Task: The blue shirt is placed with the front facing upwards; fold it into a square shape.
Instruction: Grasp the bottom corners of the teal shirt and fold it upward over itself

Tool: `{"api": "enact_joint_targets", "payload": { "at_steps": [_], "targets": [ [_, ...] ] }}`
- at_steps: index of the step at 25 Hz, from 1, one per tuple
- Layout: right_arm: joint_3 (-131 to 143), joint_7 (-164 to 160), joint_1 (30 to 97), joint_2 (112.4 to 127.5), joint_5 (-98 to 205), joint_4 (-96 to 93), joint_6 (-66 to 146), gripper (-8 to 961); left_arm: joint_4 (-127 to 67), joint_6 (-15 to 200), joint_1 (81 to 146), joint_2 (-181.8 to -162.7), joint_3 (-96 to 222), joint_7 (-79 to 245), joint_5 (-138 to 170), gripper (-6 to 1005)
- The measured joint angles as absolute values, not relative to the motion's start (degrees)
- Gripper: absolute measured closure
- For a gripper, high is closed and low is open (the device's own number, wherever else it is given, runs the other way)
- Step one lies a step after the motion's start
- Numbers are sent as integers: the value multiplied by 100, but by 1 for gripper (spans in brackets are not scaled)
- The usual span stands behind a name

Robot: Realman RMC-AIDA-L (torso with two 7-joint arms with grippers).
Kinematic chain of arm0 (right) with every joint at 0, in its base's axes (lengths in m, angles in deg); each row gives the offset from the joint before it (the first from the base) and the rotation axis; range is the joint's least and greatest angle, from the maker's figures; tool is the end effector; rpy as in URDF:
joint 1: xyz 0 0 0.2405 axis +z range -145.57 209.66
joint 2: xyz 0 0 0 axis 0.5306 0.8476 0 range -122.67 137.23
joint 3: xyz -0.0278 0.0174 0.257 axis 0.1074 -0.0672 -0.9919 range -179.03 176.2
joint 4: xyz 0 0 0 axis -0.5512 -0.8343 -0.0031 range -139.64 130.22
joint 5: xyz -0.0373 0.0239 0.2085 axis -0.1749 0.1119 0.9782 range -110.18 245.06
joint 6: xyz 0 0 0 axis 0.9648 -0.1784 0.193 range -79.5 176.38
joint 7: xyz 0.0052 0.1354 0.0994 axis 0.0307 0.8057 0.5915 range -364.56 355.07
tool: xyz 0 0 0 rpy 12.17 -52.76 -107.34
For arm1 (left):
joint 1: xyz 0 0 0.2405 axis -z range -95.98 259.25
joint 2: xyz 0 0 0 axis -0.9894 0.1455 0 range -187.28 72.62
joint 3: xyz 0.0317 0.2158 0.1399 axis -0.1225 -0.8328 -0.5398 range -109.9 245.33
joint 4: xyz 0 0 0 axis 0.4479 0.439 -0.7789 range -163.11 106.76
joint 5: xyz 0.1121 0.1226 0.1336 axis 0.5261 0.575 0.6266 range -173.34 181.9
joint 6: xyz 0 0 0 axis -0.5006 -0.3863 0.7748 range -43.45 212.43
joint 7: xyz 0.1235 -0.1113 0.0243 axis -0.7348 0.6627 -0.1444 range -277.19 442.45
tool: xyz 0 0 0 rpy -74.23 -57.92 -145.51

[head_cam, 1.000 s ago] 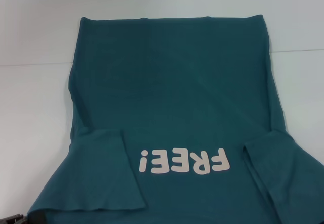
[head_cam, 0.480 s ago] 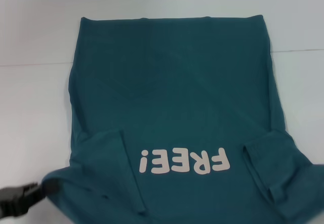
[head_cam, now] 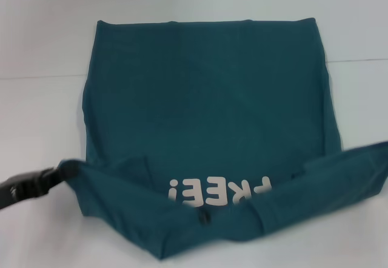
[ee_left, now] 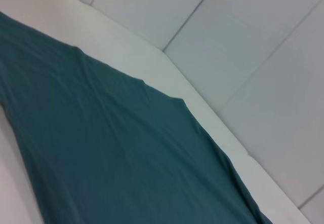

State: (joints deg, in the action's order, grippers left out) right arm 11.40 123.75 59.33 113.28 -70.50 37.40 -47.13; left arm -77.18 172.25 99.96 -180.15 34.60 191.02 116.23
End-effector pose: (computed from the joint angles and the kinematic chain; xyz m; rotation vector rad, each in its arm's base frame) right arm 0.3665 0.3219 0.1193 -1.9967 1.7971 0.5997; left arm -0.3069 0.3109 0.0125 -2.2540 -1.3650 -0.8685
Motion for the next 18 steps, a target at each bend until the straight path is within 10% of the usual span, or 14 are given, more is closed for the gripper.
{"api": "enact_joint_targets", "payload": {
  "at_steps": [18],
  "targets": [
    [1138, 12551, 6360, 11302, -6277, 3025, -3077, 883, -6640, 15003, 11350, -17872, 3316, 19060, 11587, 971]
  ]
}}
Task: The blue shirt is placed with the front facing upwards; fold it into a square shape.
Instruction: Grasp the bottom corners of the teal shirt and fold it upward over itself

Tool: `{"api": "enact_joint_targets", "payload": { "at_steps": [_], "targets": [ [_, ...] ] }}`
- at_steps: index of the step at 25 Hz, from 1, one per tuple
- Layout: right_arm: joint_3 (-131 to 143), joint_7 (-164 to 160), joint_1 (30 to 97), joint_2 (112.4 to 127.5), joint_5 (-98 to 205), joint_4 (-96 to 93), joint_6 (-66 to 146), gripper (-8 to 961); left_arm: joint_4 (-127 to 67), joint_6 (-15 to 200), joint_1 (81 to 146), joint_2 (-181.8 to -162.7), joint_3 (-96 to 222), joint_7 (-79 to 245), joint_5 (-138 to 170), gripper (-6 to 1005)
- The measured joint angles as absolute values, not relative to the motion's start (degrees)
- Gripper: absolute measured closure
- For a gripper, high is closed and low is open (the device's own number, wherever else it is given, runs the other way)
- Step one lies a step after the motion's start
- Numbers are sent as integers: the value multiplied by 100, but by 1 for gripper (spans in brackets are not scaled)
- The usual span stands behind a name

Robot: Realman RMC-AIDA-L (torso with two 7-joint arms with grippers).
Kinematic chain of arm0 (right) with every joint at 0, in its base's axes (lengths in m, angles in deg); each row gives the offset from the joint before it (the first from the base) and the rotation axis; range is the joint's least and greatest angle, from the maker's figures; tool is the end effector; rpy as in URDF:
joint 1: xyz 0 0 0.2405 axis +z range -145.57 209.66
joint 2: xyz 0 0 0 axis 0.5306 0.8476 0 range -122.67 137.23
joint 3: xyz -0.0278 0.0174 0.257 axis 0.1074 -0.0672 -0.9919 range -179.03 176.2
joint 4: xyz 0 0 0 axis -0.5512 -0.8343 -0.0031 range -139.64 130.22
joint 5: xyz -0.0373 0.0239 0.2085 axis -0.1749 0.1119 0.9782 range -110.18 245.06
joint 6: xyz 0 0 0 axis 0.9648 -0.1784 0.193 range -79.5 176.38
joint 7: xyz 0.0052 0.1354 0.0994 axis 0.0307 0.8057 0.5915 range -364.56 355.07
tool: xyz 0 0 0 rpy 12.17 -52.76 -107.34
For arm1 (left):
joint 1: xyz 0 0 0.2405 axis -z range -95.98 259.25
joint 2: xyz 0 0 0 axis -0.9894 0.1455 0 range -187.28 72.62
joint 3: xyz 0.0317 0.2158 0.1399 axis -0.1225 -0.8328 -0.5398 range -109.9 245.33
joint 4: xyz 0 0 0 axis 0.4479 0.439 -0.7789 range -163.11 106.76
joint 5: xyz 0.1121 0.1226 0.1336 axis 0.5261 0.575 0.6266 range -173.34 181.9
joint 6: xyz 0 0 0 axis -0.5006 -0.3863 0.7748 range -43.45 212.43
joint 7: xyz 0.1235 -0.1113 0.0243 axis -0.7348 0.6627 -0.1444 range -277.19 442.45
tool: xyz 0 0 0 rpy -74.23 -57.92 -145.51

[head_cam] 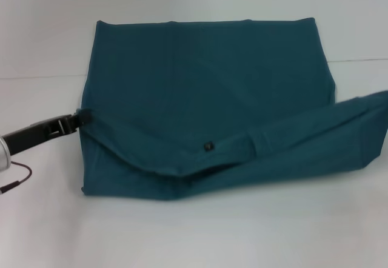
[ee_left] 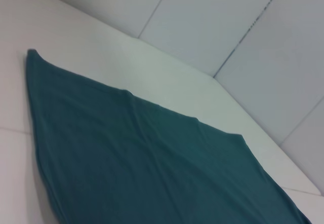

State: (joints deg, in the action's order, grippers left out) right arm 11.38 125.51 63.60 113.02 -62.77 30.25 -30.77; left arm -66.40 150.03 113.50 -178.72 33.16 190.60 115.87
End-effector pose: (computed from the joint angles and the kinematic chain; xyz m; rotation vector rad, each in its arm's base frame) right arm 0.3620 0.3803 0.1219 -1.7775 1.7285 0.7875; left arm -0.2850 0.4025 -0.0052 -2.1088 -1.3159 -0.7833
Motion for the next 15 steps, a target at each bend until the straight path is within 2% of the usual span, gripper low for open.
{"api": "enact_joint_targets", "payload": {
  "at_steps": [10, 15],
  "targets": [
    [1168, 12464, 6419, 11405, -5846, 2860, -2495, 877, -6634, 14357, 11534, -17930, 3340, 19028, 11566, 971],
    [1181, 12442, 6496, 11514, -5843, 2860, -2231, 874, -6620, 14042, 11664, -17972, 3351, 18920, 11530, 972]
  ]
}}
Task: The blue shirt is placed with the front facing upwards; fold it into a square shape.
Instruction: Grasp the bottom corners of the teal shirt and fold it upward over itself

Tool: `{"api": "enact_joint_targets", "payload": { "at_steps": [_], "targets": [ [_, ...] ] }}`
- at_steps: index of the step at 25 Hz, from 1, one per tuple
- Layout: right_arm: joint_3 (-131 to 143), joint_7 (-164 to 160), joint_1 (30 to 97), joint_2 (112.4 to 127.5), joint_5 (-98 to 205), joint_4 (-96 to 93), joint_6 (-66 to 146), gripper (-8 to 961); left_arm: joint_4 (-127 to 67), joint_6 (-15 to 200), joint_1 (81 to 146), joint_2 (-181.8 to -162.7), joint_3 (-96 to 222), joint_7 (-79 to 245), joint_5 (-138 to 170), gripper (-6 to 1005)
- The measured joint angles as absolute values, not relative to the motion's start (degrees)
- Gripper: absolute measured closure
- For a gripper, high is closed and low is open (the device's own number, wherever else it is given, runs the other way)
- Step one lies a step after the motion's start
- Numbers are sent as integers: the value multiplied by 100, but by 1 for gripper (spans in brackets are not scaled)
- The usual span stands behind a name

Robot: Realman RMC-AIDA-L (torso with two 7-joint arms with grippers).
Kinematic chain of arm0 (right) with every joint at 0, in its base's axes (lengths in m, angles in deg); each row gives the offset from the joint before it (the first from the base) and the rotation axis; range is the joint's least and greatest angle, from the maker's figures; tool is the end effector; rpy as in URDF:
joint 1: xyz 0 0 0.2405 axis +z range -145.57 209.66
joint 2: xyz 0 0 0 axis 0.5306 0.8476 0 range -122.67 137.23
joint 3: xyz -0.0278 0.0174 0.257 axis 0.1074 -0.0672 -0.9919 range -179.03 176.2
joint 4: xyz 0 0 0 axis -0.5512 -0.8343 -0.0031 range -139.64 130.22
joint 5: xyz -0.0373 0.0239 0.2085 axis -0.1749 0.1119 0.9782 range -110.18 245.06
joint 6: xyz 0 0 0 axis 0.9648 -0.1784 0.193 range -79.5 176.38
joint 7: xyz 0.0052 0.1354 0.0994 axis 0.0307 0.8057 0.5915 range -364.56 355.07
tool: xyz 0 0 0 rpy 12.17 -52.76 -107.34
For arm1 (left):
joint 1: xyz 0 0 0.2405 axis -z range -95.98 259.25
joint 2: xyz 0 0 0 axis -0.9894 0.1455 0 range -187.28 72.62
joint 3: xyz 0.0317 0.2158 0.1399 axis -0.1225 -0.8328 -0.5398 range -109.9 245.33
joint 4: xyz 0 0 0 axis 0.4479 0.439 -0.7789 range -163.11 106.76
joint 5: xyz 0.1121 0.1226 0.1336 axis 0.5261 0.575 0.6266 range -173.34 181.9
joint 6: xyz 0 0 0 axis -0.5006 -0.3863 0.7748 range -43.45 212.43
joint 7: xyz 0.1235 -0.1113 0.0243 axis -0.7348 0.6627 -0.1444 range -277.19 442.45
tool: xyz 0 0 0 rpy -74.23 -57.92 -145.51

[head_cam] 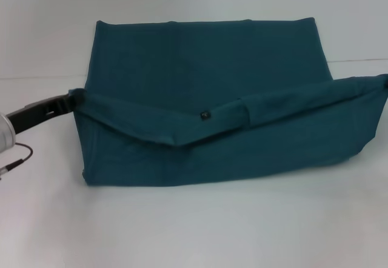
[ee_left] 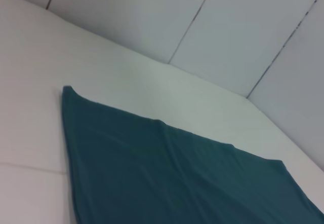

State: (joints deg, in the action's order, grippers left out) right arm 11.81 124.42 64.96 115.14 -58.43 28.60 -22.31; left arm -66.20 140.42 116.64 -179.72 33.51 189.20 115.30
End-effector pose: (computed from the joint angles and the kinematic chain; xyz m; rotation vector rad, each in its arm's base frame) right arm 0.3604 0.4014 0.1132 -1.6697 1.6872 0.8600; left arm -0.2802 0.4304 -0.0014 -2.0003 -1.2521 -0.7446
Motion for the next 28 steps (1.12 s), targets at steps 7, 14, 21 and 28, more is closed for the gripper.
{"api": "enact_joint_targets", "payload": {
  "at_steps": [7, 14, 21, 28],
  "targets": [
    [1226, 12228, 6720, 11579, -5840, 2587, -1696, 871, -6500, 13735, 11835, -17943, 3353, 18671, 11270, 963],
    [1347, 12150, 6901, 11663, -5840, 2541, -1178, 867, -6290, 13337, 12063, -17926, 3336, 18475, 11255, 955],
    [1446, 12071, 7089, 11698, -5841, 2482, -763, 863, -6122, 12927, 12267, -17915, 3336, 18319, 11255, 946],
    [1476, 11996, 7140, 11707, -5827, 2472, -541, 859, -6007, 12780, 12389, -17836, 3334, 18284, 11256, 937]
  ]
}}
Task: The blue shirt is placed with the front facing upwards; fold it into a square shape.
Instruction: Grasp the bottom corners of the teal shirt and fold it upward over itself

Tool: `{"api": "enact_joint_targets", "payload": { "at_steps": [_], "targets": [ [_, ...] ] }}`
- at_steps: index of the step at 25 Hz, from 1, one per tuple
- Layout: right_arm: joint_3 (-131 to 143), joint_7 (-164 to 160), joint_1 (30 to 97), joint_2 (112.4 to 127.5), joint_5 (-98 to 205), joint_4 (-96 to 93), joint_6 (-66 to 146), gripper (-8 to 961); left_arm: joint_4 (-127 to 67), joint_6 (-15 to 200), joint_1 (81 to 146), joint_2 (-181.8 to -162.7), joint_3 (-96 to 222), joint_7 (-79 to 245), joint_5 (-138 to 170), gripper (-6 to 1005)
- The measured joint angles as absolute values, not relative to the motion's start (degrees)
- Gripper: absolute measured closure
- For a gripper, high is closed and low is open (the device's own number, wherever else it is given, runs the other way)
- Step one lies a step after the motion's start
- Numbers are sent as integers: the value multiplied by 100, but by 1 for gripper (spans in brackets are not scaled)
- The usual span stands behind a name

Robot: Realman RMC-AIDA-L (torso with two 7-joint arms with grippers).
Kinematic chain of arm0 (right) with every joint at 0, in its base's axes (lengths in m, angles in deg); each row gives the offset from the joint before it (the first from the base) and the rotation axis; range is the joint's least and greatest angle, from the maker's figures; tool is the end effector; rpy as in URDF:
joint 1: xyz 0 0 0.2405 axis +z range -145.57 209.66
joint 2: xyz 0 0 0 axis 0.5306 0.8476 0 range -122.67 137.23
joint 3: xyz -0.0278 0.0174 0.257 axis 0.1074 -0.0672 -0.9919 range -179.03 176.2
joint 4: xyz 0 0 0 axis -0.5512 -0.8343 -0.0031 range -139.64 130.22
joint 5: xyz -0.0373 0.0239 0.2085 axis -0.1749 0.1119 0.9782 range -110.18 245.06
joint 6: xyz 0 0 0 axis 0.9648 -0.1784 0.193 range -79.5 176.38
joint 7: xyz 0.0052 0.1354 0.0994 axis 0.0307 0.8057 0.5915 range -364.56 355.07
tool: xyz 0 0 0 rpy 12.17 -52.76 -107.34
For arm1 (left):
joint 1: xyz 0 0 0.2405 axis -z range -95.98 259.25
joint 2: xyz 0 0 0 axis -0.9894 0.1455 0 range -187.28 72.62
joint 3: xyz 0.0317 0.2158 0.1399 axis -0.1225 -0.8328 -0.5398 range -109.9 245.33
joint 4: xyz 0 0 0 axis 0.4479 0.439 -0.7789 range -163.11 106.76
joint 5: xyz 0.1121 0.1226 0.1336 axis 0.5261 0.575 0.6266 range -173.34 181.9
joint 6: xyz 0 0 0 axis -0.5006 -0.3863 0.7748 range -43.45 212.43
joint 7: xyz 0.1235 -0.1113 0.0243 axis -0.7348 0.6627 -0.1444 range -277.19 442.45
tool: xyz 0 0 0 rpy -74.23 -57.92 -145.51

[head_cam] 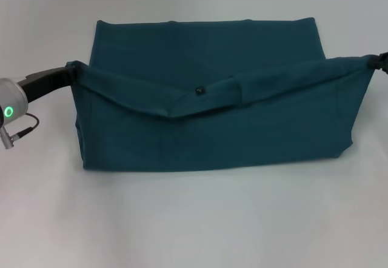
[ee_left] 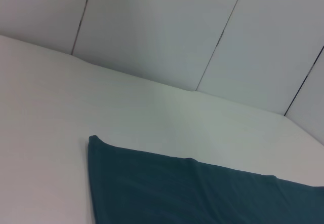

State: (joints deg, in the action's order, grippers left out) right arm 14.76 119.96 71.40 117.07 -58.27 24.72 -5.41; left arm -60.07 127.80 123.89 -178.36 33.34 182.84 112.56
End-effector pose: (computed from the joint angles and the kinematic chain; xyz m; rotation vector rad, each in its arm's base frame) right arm 0.3459 0.4509 0.0949 -1.6109 1.5500 0.7601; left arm -0.2632 0.4730 0.0010 -1.9257 -1.1306 -0.6719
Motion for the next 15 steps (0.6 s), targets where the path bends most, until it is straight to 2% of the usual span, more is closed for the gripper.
{"api": "enact_joint_targets", "payload": {
  "at_steps": [15],
  "targets": [
    [1484, 11785, 7150, 11705, -5613, 2353, -359, 850, -5780, 12640, 12543, -17782, 3371, 18134, 11210, 919]
  ]
}}
